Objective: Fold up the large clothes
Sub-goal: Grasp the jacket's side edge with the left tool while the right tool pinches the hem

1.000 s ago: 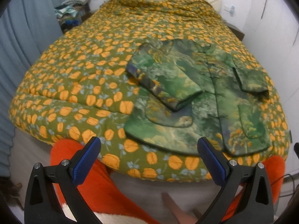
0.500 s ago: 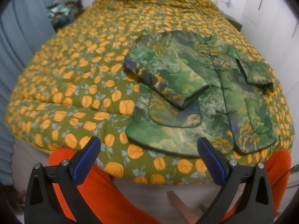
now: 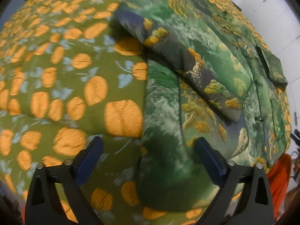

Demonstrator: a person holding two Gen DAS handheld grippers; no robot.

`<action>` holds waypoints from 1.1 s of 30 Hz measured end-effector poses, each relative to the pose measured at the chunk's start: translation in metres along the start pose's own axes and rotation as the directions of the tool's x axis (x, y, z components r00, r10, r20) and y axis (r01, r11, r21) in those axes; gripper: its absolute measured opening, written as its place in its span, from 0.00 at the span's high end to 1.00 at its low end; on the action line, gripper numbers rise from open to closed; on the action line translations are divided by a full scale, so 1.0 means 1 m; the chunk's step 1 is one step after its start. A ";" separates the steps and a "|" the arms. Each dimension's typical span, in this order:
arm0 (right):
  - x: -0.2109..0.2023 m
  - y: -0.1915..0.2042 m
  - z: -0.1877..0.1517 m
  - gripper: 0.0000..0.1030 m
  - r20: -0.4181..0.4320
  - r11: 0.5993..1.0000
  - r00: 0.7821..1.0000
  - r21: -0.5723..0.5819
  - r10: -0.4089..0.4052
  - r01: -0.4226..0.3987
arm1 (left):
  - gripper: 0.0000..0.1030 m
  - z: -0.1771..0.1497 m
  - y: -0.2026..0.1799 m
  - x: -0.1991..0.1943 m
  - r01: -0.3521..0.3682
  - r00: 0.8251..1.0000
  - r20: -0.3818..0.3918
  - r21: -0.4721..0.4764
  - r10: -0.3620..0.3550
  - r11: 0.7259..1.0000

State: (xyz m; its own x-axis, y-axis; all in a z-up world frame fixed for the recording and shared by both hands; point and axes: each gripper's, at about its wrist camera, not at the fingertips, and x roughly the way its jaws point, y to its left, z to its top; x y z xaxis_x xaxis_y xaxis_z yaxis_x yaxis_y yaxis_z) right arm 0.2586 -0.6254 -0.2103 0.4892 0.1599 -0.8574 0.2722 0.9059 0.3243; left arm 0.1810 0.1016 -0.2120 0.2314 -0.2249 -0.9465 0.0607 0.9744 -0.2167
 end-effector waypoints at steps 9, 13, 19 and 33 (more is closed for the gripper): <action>0.064 -0.018 0.016 0.38 -0.148 0.994 0.984 0.045 0.102 -0.097 | 0.89 0.002 -0.033 -0.002 0.018 1.000 -0.002 0.023 -0.018 1.000; 0.068 0.000 0.018 0.64 -0.155 0.998 0.987 -0.039 0.050 -0.057 | 0.91 -0.008 -0.032 -0.025 0.047 0.998 0.044 -0.003 -0.046 0.999; 0.050 0.040 0.022 0.72 -0.126 0.981 0.992 -0.191 0.000 -0.024 | 0.91 -0.018 -0.034 -0.031 0.015 0.999 0.030 0.001 -0.015 1.000; 0.052 0.036 0.006 0.62 -0.140 0.982 0.989 -0.186 -0.049 0.022 | 0.71 0.024 -0.079 0.002 -0.144 0.990 0.003 0.050 0.144 0.988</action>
State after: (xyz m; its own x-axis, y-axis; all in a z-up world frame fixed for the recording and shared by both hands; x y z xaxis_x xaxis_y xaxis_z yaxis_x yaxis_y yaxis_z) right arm 0.2988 -0.5869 -0.2408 0.3544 0.1690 -0.9197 0.1240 0.9663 0.2254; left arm 0.2004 0.0240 -0.1911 0.2403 -0.0819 -0.9672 0.0747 0.9950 -0.0657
